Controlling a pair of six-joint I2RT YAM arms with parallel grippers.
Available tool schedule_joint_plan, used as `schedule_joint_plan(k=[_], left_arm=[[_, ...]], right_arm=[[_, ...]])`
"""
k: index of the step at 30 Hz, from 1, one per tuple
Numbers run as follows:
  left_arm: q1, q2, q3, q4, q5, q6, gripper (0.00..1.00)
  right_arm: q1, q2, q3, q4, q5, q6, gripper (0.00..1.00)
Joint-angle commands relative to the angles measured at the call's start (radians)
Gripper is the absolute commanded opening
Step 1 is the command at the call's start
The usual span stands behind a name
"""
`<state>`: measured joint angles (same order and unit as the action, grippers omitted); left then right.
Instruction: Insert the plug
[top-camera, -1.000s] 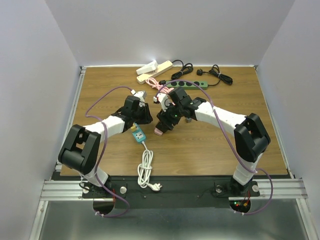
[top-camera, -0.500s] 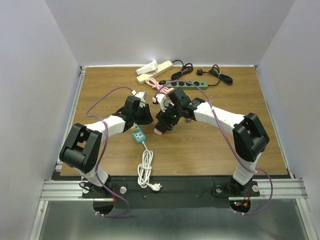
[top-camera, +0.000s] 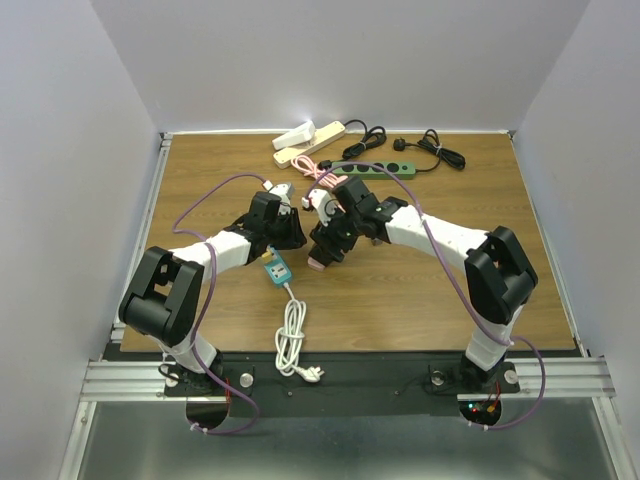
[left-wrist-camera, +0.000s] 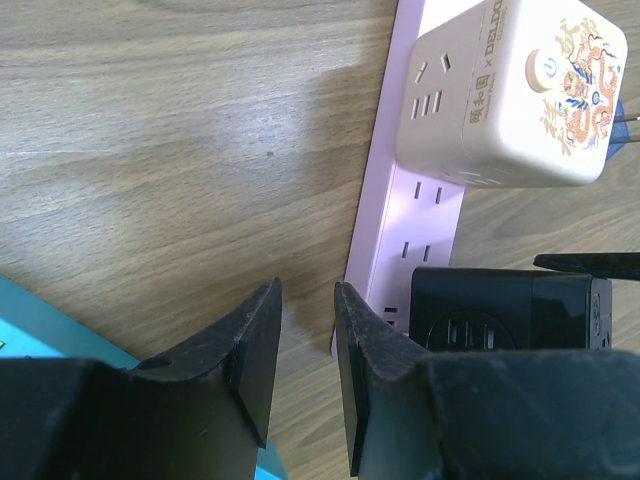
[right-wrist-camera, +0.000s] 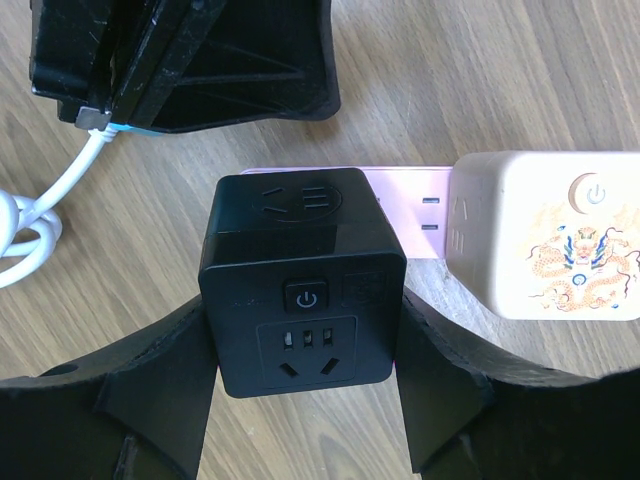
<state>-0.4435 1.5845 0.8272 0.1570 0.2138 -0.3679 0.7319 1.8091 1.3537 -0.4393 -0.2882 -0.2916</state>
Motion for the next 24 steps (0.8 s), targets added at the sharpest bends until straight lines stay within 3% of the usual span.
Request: schedule_joint_plan(k=[1, 24], left_arm=[[-0.003, -0.006, 0.041, 0.001, 0.01, 0.012, 0.38], [-0.001, -0.018, 0.058, -0.03, 0.009, 0.038, 0.38]], right_arm=[[0.018, 0.022, 0.041, -0.029, 0.06, -0.029, 0.01], [0.05, 0.049, 0.068, -0.141, 0.142, -0.057, 0.0]])
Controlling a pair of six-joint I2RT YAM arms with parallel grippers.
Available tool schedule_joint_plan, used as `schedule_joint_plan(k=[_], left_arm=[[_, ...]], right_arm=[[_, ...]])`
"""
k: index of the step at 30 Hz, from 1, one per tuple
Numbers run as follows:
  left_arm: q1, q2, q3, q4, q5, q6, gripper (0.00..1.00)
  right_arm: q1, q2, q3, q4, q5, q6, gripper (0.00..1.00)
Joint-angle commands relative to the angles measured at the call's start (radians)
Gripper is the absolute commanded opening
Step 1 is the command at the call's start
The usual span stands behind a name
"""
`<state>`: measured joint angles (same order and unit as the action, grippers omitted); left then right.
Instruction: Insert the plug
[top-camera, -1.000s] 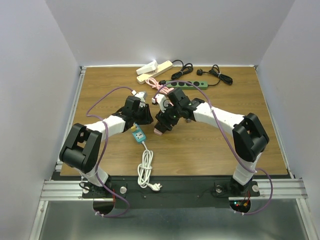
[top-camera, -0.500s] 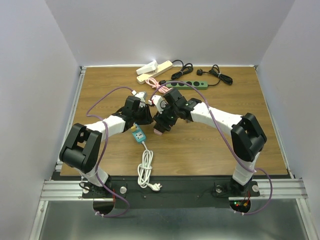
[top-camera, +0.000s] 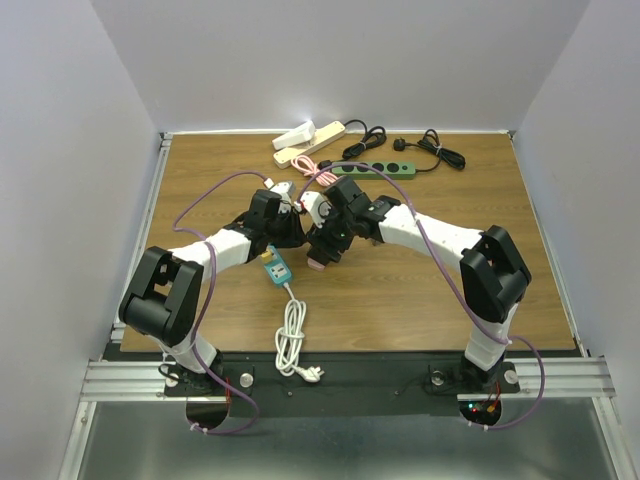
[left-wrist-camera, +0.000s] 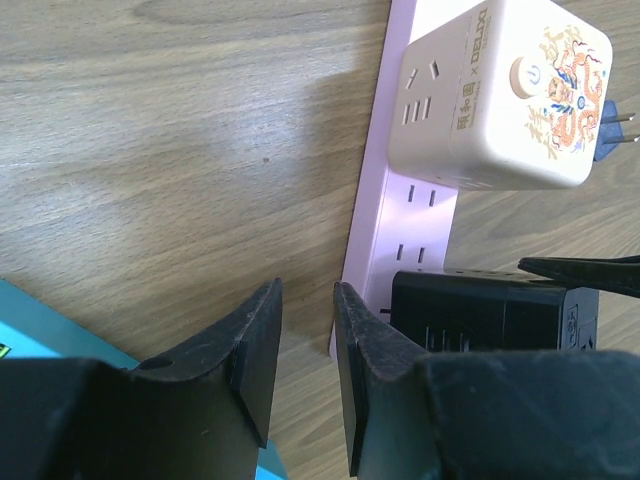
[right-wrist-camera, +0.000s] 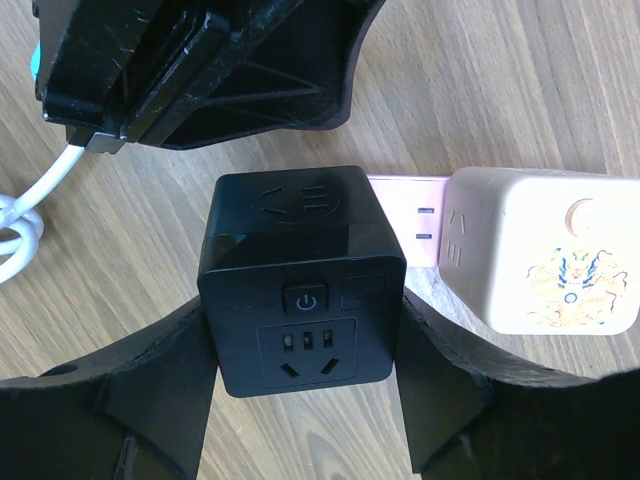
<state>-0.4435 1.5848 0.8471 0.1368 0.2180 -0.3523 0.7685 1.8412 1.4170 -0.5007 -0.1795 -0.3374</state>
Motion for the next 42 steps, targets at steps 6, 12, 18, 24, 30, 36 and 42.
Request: schedule_joint_plan(k=[6, 12, 18, 24, 30, 36, 42], left_arm=[[-0.001, -0.029, 0.029, -0.011, 0.003, 0.021, 0.38], [-0.001, -0.029, 0.032, -0.016, 0.004, 0.024, 0.38], [-0.001, -0.028, 0.036, -0.02, 0.004, 0.027, 0.38], [-0.001, -0.026, 0.037, -0.02, 0.004, 0.026, 0.38], [-0.001, -0.023, 0.041, -0.02, 0.011, 0.027, 0.37], [-0.001, -0.034, 0.044, -0.02, 0.014, 0.032, 0.37], [-0.001, -0.043, 0.023, -0.005, 0.029, 0.024, 0.37]], right_arm=[[0.022, -0.002, -0.001, -0.101, 0.063, -0.009, 0.0], [0.023, -0.005, 0.008, -0.114, 0.089, -0.012, 0.0], [0.023, -0.013, 0.013, -0.122, 0.106, -0.015, 0.01], [0.023, -0.026, 0.02, -0.125, 0.12, -0.02, 0.0], [0.023, -0.026, 0.046, -0.133, 0.15, -0.037, 0.0], [0.023, -0.031, 0.088, -0.153, 0.146, -0.052, 0.0], [0.023, -0.031, 0.103, -0.182, 0.126, -0.06, 0.0]])
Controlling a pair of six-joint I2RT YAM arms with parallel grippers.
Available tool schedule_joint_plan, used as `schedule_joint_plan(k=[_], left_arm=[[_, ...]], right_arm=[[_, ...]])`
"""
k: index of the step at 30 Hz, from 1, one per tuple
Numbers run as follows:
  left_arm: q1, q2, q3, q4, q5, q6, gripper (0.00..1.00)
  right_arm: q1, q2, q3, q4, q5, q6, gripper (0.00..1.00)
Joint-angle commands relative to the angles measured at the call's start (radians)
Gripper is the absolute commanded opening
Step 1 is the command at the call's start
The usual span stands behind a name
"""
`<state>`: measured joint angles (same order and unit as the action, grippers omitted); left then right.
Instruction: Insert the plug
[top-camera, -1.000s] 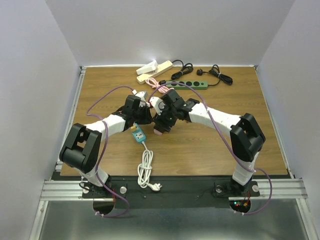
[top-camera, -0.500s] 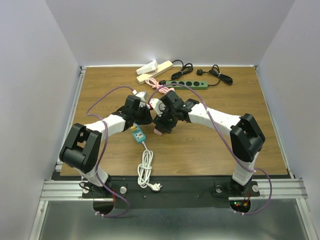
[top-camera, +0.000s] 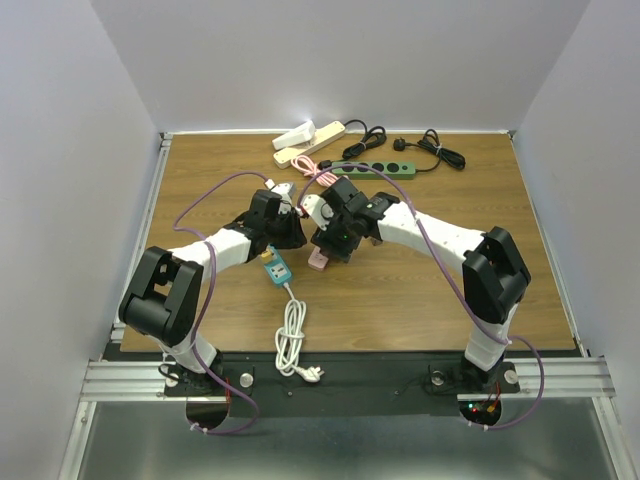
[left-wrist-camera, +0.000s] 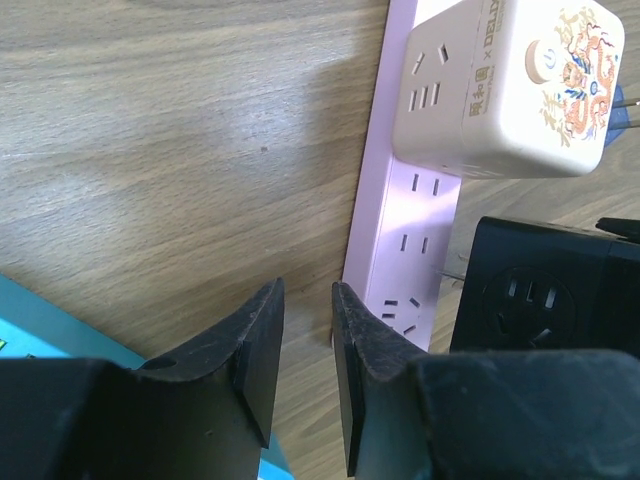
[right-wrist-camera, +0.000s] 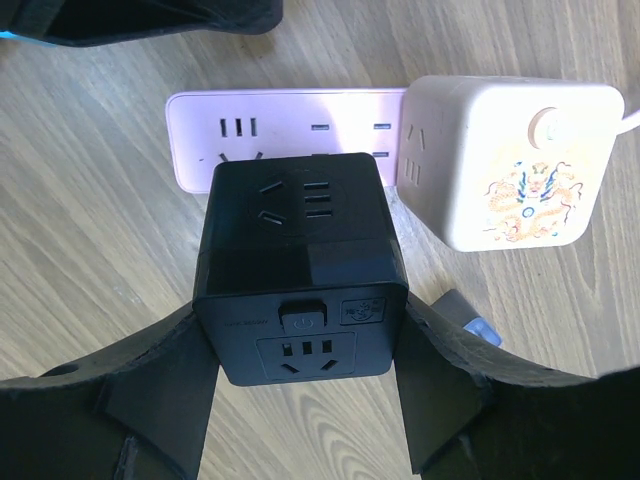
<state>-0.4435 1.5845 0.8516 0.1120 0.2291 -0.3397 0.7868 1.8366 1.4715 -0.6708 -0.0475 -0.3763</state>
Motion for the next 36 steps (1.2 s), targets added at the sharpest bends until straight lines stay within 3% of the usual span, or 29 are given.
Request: schedule_joint_plan(k=[1, 8, 22, 36], left_arm=[[-0.001, -0.044, 0.017, 0.02, 0.019, 0.013, 0.37], [-0.001, -0.04, 0.018, 0.018, 0.038, 0.021, 0.35], [0.009, -0.037, 0.037, 0.0, 0.007, 0.014, 0.38], [0.029, -0.046, 0.032, 0.0, 0.018, 0.015, 0.4]], right_arm=[[0.005, -0.028, 0.052, -0.01, -0.017, -0.019, 0.0], [0.008, -0.048, 0.075, -0.029, -0.104, -0.016, 0.01], [0.031, 0.05, 0.164, -0.087, -0.13, -0.004, 0.0], [0.038, 0.116, 0.217, -0.145, -0.045, -0.001, 0.0]])
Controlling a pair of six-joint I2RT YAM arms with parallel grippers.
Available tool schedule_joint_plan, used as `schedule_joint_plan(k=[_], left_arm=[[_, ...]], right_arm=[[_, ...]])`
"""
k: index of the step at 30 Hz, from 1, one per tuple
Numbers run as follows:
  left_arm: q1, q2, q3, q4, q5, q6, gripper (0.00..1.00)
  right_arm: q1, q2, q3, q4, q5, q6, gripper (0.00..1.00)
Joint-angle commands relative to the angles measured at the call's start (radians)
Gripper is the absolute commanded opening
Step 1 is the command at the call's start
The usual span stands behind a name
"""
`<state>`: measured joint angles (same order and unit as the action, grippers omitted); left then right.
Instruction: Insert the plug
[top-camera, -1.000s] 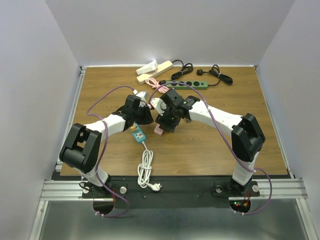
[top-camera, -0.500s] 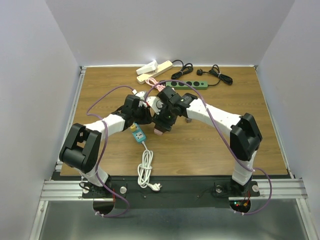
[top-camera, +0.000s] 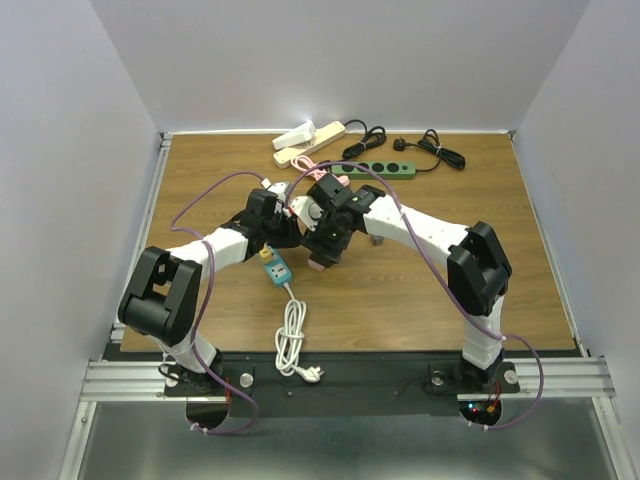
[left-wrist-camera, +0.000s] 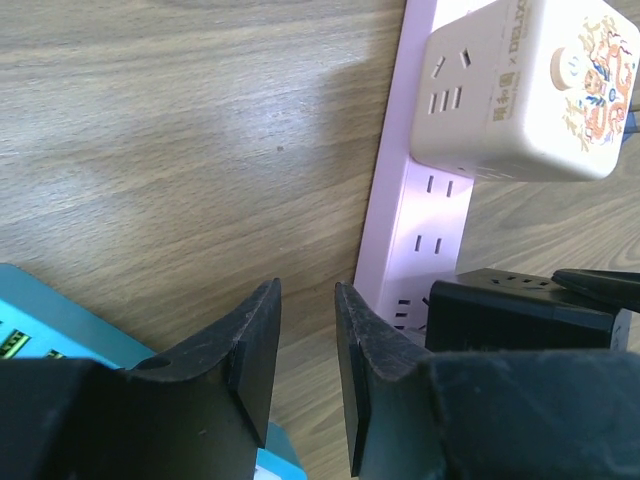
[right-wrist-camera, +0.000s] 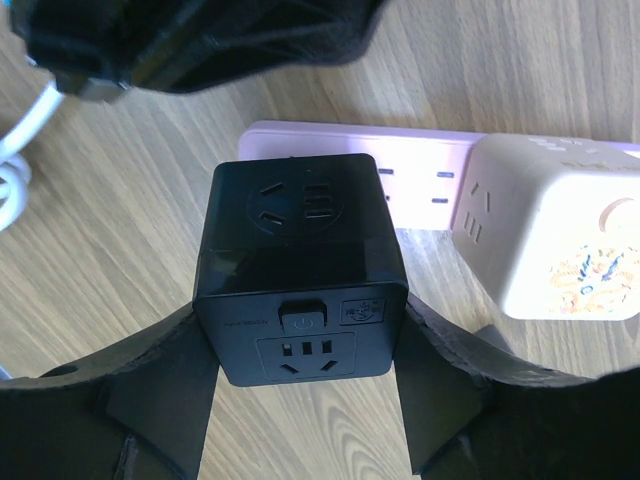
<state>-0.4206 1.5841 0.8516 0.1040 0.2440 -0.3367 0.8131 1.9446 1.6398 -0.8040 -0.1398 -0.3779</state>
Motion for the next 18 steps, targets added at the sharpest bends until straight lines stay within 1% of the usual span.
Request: schedule_joint_plan(k=[1, 18], left_arm=[[0.009, -0.044, 0.032, 0.008, 0.003, 0.011, 0.4], [0.019, -0.042, 0.032, 0.013, 0.015, 0.011, 0.4]], right_arm=[[0.012, 0.008, 0.051, -0.014, 0.052, 0.0, 0.0], [0.021, 0.043, 0.092, -0.041, 0.034, 0.004, 0.0]])
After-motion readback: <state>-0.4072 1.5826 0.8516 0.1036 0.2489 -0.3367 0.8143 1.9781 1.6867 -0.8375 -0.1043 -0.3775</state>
